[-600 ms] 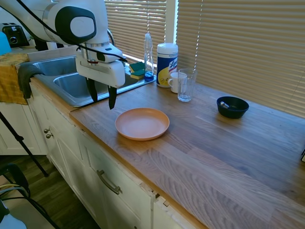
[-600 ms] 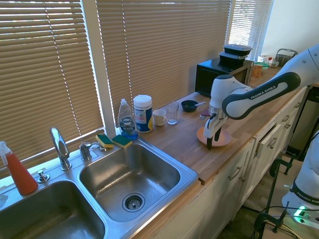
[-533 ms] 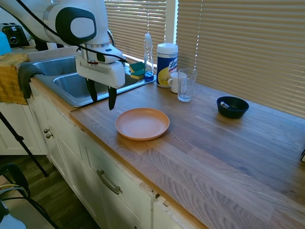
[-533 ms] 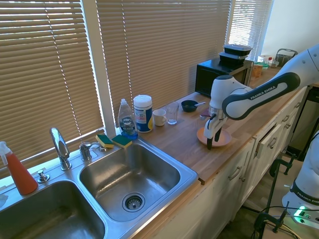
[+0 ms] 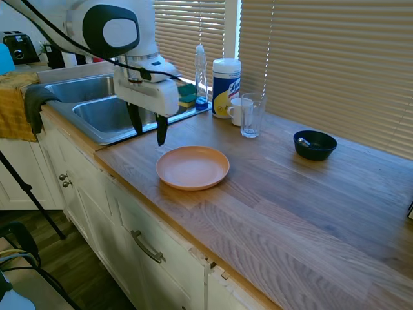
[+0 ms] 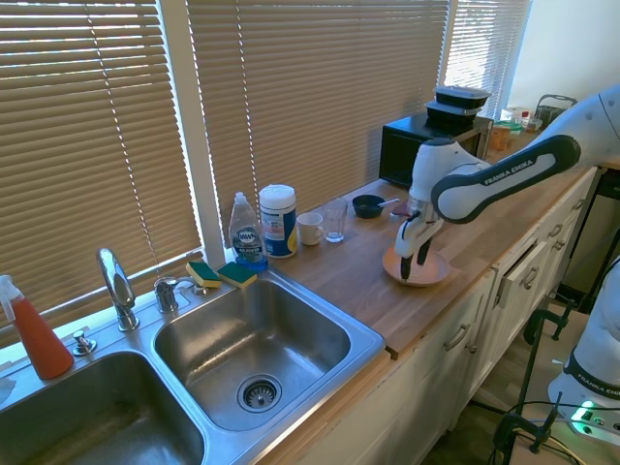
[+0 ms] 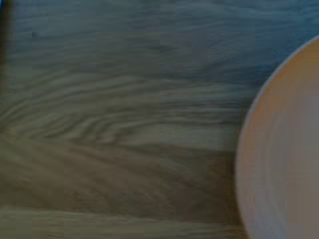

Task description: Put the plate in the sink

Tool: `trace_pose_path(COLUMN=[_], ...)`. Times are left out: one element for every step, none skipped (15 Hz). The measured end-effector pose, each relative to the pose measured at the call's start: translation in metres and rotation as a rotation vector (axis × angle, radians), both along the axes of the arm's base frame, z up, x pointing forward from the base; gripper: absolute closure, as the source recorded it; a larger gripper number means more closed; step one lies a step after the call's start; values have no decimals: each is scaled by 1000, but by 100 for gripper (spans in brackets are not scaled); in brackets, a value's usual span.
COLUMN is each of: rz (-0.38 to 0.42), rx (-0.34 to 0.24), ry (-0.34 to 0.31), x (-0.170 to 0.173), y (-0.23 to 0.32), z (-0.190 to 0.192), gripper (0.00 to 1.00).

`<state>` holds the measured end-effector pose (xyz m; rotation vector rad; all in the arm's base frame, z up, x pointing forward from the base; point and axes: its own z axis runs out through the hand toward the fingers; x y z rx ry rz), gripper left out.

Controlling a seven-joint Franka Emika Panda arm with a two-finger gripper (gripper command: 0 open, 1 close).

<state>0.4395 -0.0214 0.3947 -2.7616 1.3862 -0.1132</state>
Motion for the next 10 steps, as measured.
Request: trace_pose_path(rz=[-21, -40, -58, -78, -100, -119, -136, -152, -163, -170], rx=[3, 5, 7, 11, 15, 20, 29, 43, 56, 74], ry=[-9, -16, -20, -20, -14, -5, 7, 19, 26, 31], x=[3, 6, 9, 11, 12, 12, 11, 9, 8, 7], y=[-16, -31, -47, -66, -87, -109, -129, -149, -165, -178], z=[7, 11, 14, 14, 13, 7, -1, -9, -18, -26], gripper=[0, 0, 0, 0, 0, 0, 0, 0, 0, 0])
